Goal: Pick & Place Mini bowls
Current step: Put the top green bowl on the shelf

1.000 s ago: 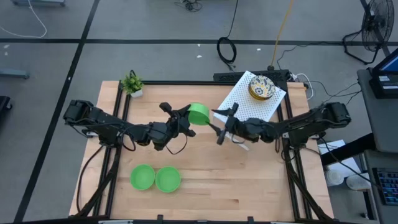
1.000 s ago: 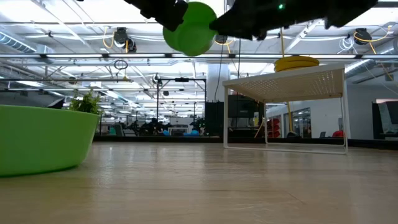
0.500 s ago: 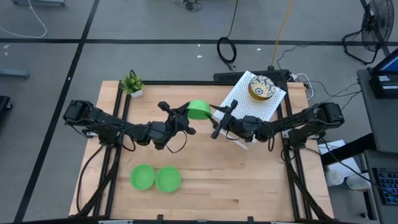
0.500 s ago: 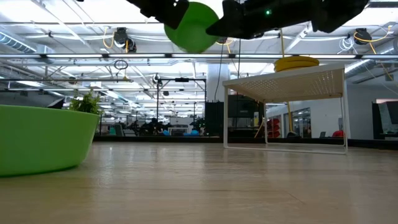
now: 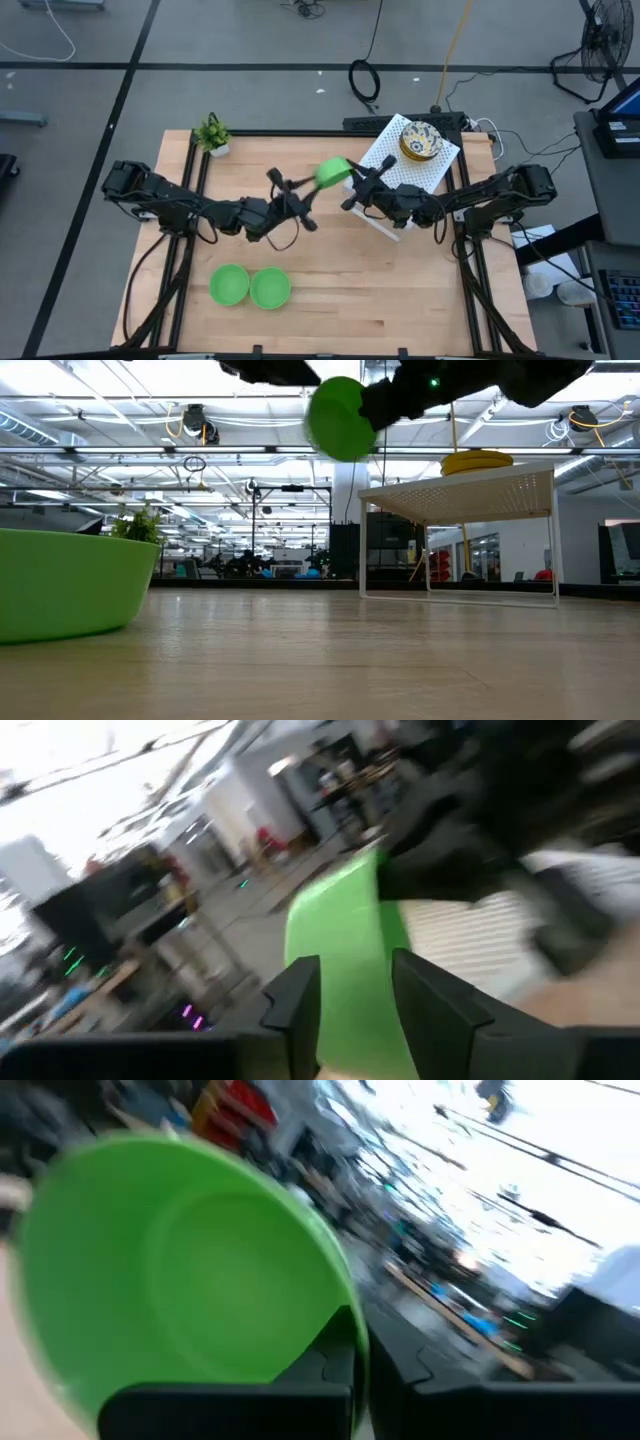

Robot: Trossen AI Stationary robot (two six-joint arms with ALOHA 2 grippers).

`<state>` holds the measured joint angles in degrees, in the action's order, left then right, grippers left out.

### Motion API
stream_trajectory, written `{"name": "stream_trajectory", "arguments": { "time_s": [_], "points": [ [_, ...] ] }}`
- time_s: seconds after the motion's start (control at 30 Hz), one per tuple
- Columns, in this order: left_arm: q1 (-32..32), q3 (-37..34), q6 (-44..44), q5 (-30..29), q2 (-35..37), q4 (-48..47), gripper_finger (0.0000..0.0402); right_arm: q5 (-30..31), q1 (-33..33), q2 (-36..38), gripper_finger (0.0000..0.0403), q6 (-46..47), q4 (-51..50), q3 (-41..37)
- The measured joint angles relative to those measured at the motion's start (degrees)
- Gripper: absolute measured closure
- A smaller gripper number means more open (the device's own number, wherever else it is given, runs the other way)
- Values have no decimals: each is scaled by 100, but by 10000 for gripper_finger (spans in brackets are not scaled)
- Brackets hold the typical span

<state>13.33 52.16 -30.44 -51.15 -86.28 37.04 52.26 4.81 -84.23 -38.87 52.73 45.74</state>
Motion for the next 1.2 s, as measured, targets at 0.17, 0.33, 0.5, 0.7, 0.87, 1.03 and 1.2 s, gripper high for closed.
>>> {"name": "stream_trajectory", "arguments": {
  "time_s": [0.17, 0.33, 0.5, 0.7, 0.87, 1.03, 1.2],
  "points": [
    [119, 0, -44, 784, 0, 14, 248, 944, 348, 294, 402, -624, -24, -9],
    [165, 0, -100, 816, 0, 29, 246, 1219, 701, 860, 402, -954, -144, -9],
    [90, 0, -91, 756, 0, 26, 245, 1948, 719, 1567, 403, -1717, -783, 390],
    [-61, 0, 25, 751, 0, -2, 245, 2300, 601, 2101, 403, -1665, -2655, 1196],
    [-157, 0, 130, 742, 0, -39, 245, 1924, 514, 2217, 403, -228, -4785, 1848],
    [-180, 0, 252, 741, 0, -179, 245, -1514, 94, 2297, 403, 2178, -6719, 2368],
    [-180, 0, 257, 741, 2, -265, 245, -3120, -571, 2138, 403, 3155, -8303, 3077]
  ]
}}
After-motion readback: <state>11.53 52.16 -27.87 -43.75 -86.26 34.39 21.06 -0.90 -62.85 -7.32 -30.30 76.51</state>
